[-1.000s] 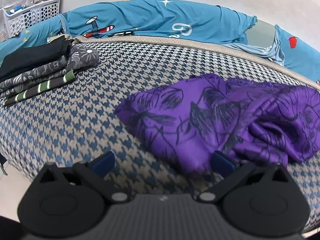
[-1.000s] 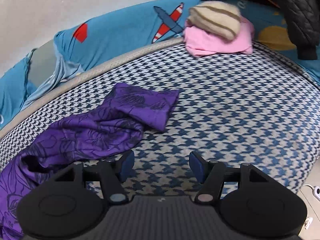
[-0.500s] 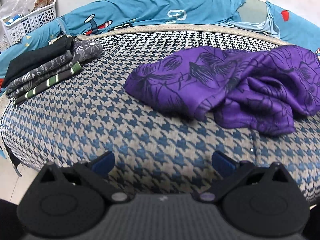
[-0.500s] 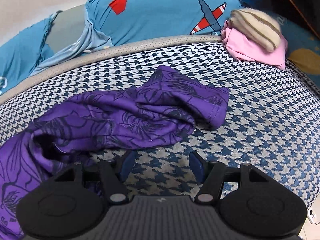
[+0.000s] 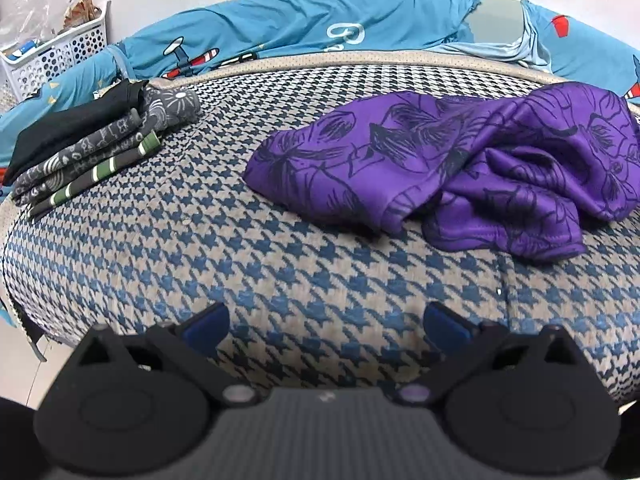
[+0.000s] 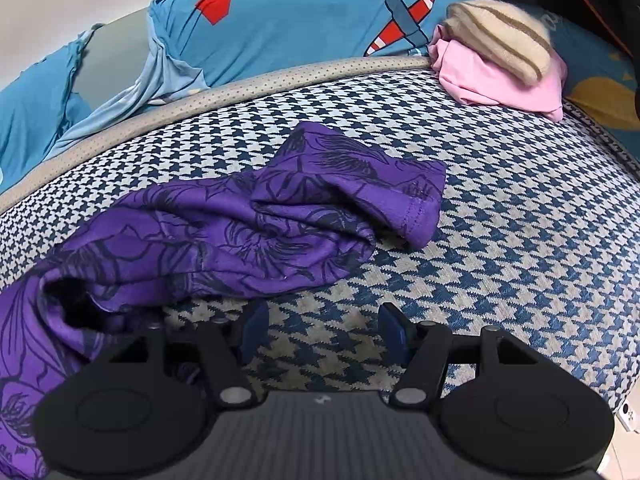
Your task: Fold clothes
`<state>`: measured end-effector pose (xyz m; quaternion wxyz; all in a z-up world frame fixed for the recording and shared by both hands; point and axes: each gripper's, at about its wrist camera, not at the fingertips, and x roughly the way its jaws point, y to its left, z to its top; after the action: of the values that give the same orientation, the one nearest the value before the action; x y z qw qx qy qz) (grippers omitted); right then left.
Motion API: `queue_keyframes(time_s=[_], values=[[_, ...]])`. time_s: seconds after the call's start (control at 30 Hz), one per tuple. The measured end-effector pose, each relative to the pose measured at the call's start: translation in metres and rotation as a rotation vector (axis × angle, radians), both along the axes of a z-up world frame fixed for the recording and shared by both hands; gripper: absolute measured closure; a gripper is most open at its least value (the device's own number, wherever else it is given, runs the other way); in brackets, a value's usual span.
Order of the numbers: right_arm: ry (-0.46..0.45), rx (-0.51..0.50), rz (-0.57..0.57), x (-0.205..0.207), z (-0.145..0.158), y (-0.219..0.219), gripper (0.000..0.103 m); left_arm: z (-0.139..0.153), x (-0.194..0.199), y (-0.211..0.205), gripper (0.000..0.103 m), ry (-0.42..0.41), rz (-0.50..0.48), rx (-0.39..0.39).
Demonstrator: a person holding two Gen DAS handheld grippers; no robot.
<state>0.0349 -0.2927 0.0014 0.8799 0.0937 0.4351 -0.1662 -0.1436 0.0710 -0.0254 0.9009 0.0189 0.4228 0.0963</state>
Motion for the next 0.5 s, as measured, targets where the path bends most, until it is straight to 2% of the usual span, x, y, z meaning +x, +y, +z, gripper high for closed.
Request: queue_keyframes(time_s=[0.13, 0.33, 0.5], values=[[0.004, 0.005, -0.006, 0.0011, -0.0010, -0.0002, 0.043, -0.0055, -0.0034, -0.0017, 0.000, 0.026, 0.005, 0.029], [0.010, -0.004, 0.012, 0.0012, -0.0007, 0.0016, 0.043, -0.0071, -0.0078, -0.0017, 0.000, 0.040, 0.017, 0.013], [0.002, 0.003, 0.005, -0.0008, 0.0006, -0.0008, 0.043, -0.0083, -0.0094, -0.0086, 0.000, 0.045, -0.004, 0.043]])
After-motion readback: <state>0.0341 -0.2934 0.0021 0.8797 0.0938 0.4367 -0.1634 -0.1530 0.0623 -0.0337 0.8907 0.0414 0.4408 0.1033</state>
